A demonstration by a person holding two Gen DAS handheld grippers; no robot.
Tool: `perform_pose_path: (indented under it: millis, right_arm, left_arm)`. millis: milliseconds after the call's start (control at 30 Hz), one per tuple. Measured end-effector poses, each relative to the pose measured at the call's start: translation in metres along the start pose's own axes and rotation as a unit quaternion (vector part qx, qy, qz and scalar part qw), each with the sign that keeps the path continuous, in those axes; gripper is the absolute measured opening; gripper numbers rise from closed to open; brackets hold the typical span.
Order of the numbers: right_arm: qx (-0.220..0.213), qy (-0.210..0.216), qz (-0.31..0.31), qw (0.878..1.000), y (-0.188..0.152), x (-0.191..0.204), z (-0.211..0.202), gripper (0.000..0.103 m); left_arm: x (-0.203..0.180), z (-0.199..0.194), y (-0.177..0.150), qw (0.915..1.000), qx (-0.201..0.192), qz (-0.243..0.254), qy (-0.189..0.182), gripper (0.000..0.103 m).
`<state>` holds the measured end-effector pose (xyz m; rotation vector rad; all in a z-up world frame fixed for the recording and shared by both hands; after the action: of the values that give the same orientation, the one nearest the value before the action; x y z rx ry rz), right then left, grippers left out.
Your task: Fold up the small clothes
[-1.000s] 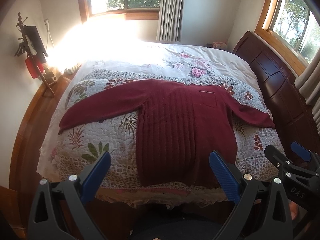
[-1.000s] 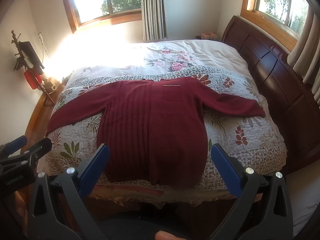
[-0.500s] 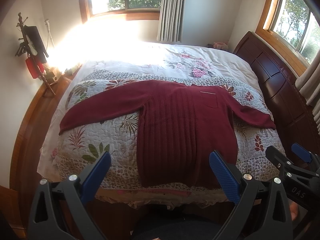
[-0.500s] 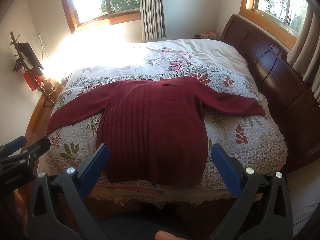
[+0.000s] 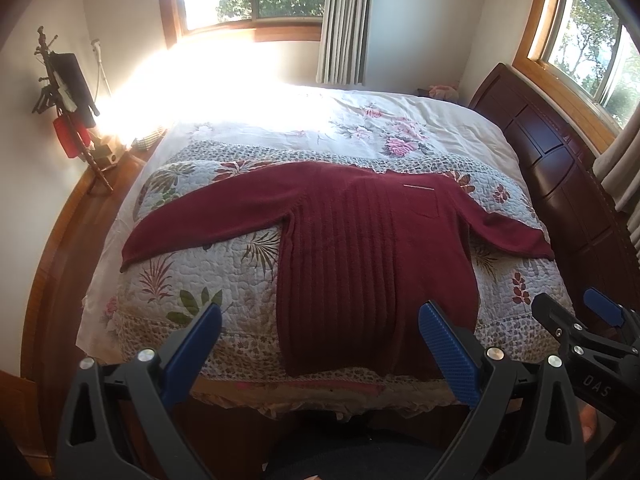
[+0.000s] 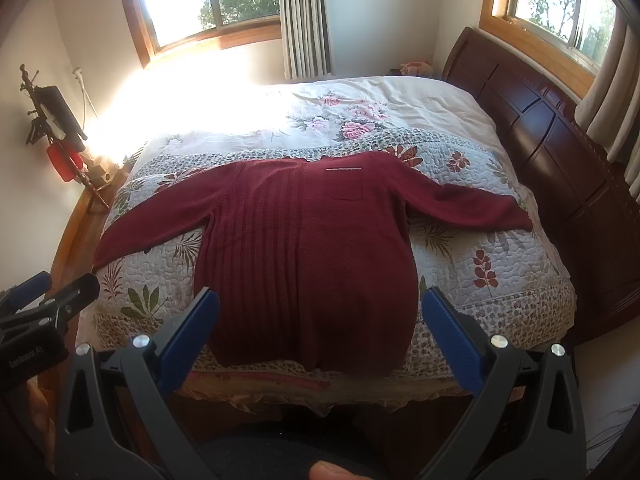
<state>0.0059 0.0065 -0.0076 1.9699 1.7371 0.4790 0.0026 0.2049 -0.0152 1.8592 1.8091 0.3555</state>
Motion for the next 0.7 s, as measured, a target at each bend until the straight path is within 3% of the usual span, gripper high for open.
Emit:
perform_pose_path:
  millis: [700]
  right_arm:
    - [0.002,0.000,0.010,1.000,0.008,0.014,0.011,0.100]
  left_arm:
    - [0.015,0.016,0.014,0.9999,-0.011,0.005,-0.009,0.099]
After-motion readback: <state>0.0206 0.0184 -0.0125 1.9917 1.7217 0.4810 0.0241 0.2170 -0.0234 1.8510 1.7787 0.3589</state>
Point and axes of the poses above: each gripper's, at about its wrist camera, not at the fingertips, and z roughly the way its jaws point, x to its left, y to its top, the point moved 1 cm from there along z, roughly the way its jaws point, and after that the axes turned 7 degrees about -y, right-handed, at the moved point
